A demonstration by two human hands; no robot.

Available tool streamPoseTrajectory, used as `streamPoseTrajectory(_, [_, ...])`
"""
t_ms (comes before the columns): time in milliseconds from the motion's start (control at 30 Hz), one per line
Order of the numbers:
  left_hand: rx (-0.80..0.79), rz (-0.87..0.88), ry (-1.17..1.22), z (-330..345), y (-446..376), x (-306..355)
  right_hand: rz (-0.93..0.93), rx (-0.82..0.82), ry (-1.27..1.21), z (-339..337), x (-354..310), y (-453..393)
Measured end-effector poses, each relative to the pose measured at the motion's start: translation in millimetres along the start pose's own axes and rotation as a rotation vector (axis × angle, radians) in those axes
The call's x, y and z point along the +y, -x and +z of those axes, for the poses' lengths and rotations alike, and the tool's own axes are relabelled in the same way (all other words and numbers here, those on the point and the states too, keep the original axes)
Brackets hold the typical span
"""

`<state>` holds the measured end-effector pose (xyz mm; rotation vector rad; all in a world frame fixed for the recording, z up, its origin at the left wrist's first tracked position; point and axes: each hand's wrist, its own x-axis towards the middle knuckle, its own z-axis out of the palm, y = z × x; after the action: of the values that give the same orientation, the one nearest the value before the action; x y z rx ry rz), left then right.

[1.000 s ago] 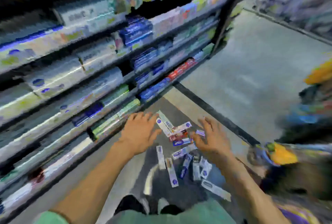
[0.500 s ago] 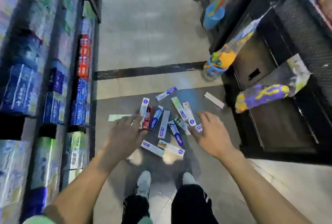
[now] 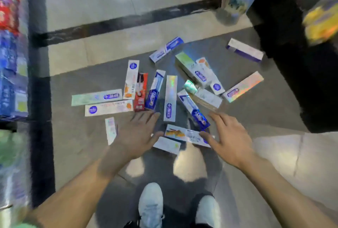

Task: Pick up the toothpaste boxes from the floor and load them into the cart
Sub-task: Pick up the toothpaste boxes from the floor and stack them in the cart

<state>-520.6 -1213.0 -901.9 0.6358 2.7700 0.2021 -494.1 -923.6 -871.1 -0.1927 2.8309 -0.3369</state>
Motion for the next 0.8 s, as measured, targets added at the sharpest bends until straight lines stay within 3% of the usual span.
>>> streamPoseTrajectory(167, [0.082,0.004,0.022,148,-26,-31,-0.026,0.009,0.03,145,45,-36])
streamPoseTrajectory(300, [0.125,0.047,0.002,211,-36,-48,-0.049,0.026,0.055,211,59,-52])
streamPoseTrajectory(467, [0.079,0.148,-0.018,243,-21,-59,-0.037,-0.023,0.079,229,55,-54])
streamPoseTrajectory(800, [0.138,0.111,-0.039,248,-11,-53,0.066,-0.127,0.132,236,49,-56])
